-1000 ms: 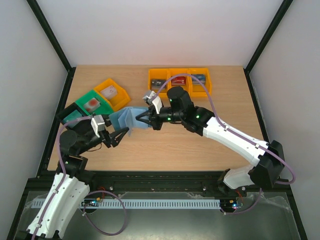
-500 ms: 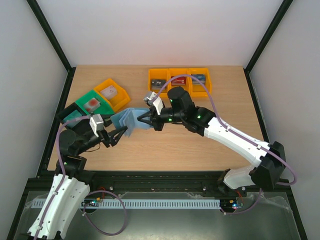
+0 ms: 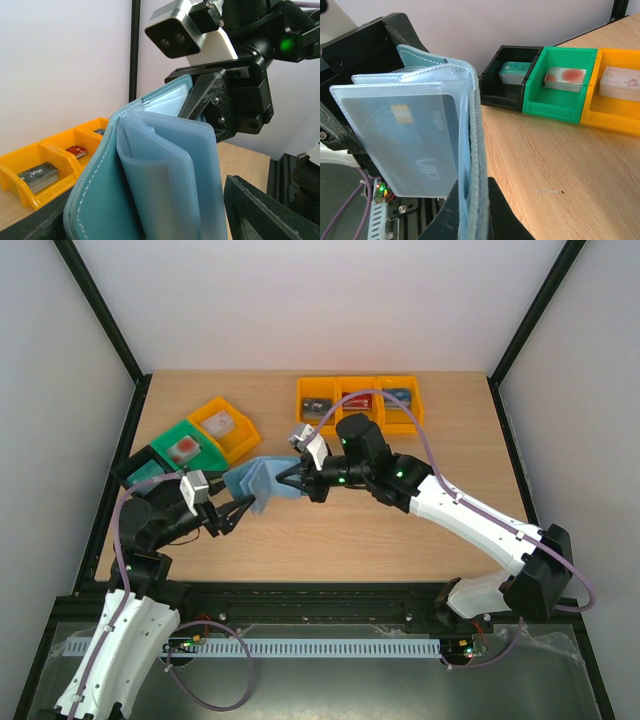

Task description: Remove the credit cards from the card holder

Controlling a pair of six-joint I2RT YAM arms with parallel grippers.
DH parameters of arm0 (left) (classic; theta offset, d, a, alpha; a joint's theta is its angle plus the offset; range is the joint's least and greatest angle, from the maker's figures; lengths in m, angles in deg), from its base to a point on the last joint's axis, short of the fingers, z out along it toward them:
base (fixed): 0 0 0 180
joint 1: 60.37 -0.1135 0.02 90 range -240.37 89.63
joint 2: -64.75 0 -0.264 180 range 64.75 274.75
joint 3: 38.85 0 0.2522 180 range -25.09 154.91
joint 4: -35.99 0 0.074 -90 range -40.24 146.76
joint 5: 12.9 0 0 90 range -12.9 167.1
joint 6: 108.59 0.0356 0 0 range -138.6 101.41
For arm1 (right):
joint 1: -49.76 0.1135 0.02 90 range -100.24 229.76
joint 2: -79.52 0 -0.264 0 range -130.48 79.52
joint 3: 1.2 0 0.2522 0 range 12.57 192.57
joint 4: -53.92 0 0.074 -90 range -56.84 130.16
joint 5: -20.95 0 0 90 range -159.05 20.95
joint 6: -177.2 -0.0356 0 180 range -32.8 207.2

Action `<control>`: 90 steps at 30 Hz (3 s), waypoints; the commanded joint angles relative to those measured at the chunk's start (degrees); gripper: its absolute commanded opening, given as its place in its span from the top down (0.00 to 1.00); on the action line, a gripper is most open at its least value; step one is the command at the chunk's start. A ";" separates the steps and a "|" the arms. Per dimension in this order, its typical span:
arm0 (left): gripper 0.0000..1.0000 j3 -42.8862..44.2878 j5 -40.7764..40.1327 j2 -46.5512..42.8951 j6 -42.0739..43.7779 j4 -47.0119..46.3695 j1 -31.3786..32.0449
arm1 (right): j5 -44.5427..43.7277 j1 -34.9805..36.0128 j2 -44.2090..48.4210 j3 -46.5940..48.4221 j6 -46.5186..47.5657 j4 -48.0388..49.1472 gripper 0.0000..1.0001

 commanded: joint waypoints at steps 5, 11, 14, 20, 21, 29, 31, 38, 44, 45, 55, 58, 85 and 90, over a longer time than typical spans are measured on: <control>0.32 2.08 0.07 -0.24 1.25 1.68 -0.65 | 0.27 -0.04 1.69 2.06 0.62 0.27 0.98; 0.42 1.66 1.49 -0.27 1.67 1.42 -0.61 | 1.88 -0.05 0.88 2.34 0.26 0.29 0.98; 0.52 1.27 0.99 -0.14 1.89 0.57 -0.61 | 2.69 -0.06 0.21 2.70 0.01 0.33 0.98; 0.66 -0.17 1.21 0.87 1.14 -1.95 -0.21 | 6.32 0.18 -0.98 3.27 -0.26 0.48 0.98; 0.69 -0.39 1.31 0.90 0.97 -2.40 -0.10 | 6.74 0.22 -0.88 3.25 -0.04 0.39 0.98; 0.98 -0.73 2.42 0.71 -0.23 -3.22 0.16 | 3.80 0.23 -0.91 3.11 -0.37 0.83 0.95; 0.98 -0.97 3.05 0.54 -1.13 -3.22 0.17 | 1.25 0.17 -1.04 2.72 -1.44 2.07 0.78; 0.98 -1.46 5.24 0.48 -2.48 -4.63 1.10 | 0.45 2.06 -3.01 2.78 -2.41 6.78 0.27; 0.98 -1.31 5.88 0.66 -3.96 -5.67 1.16 | 5.36 2.79 -2.97 0.91 0.17 8.85 0.34; 0.98 -1.37 6.07 0.62 -4.06 -5.79 1.22 | 5.39 2.80 -2.66 0.54 0.46 9.13 0.44; 0.98 -1.07 8.23 0.60 -4.79 -5.47 1.41 | 5.21 2.56 -1.26 -0.22 1.83 9.06 0.98; 0.78 -0.05 8.07 0.28 -3.81 -2.58 1.02 | 5.51 1.51 0.19 -1.12 2.64 8.18 0.98; 0.78 3.42 2.66 -1.36 2.64 1.79 -2.68 | 9.46 -1.68 3.18 -2.37 3.05 5.23 0.98; 0.78 3.19 1.57 -1.04 5.31 2.33 -2.48 | 10.53 -1.55 3.09 -2.11 2.28 6.08 0.98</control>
